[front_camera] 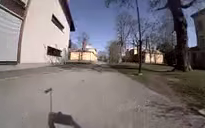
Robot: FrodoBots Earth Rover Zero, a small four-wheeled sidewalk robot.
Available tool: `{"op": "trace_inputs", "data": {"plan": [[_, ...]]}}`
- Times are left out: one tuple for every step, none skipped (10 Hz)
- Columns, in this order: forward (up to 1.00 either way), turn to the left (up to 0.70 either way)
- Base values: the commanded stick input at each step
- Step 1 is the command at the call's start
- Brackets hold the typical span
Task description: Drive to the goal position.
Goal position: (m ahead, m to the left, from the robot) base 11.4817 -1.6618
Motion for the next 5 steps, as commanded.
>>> {"op": "trace_inputs", "data": {"plan": [[0.85,0.0],[0.85,0.0],[0.85,0.0],[0.85,0.0],[0.85,0.0]]}}
